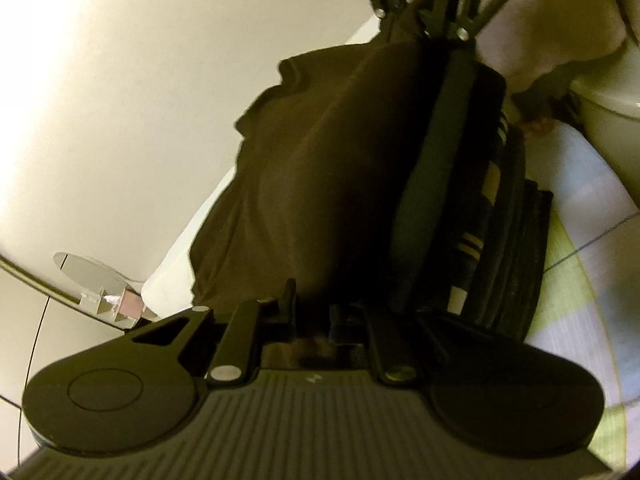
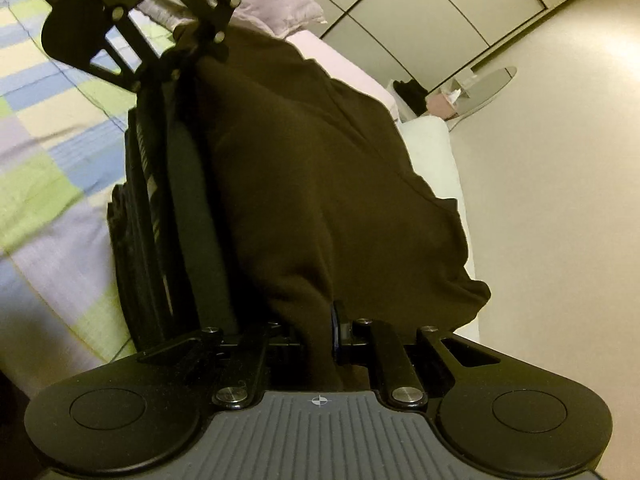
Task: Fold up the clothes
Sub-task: 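Lower the folded shirt onto the top of the dark clothes stack with both grippers, then open both grippers and pull them back from the stack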
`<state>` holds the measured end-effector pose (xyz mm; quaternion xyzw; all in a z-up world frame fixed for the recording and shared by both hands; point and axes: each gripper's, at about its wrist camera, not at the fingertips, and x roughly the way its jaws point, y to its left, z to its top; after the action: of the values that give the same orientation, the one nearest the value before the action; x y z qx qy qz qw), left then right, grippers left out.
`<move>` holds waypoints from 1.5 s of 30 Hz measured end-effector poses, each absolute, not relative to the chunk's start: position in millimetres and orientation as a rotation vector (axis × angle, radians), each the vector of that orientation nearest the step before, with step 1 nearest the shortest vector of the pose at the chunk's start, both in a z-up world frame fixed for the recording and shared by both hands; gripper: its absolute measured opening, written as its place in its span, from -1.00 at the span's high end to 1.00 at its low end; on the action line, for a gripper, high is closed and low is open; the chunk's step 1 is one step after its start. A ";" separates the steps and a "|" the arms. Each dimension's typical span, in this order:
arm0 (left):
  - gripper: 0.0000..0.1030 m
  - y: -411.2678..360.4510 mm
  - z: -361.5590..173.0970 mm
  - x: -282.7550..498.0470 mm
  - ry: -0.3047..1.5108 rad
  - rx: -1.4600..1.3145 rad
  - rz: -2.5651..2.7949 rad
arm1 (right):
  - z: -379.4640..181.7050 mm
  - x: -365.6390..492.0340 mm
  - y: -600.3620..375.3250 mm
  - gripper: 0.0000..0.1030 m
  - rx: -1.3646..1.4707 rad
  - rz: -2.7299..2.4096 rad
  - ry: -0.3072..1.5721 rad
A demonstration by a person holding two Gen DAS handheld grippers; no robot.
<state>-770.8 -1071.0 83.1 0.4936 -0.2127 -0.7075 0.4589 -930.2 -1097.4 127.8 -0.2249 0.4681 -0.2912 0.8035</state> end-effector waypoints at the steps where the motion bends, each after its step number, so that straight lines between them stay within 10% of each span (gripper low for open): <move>1: 0.69 -1069.5 86.8 -767.2 -0.510 1.205 -1.748 | 129.5 -929.4 -1096.9 0.82 -0.482 -0.633 0.996; 7: 0.32 -1060.5 95.5 -742.6 -0.494 1.196 -1.727 | 120.4 -922.7 -1090.6 0.80 -0.508 -0.674 1.002; 16: 0.81 -1047.2 80.7 -733.7 -0.389 1.244 -1.700 | 109.6 -907.3 -1097.5 0.80 -0.468 -0.705 0.992; 27: 0.74 -1037.1 72.2 -732.8 -0.368 1.226 -1.714 | 97.7 -907.4 -1093.0 0.78 -0.415 -0.719 0.993; 34: 0.72 -1034.7 77.7 -727.7 -0.344 1.191 -1.724 | 113.3 -915.6 -1077.0 0.35 -0.329 -0.756 0.978; 45: 0.53 -1014.5 94.2 -714.7 -0.251 1.116 -1.757 | 164.0 -925.3 -1098.1 0.35 0.083 -0.806 0.598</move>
<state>-714.7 -1014.5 94.2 0.4612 -0.1036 -0.7261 0.4993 -925.3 -1098.1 164.0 0.0398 0.2867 -0.3861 0.8759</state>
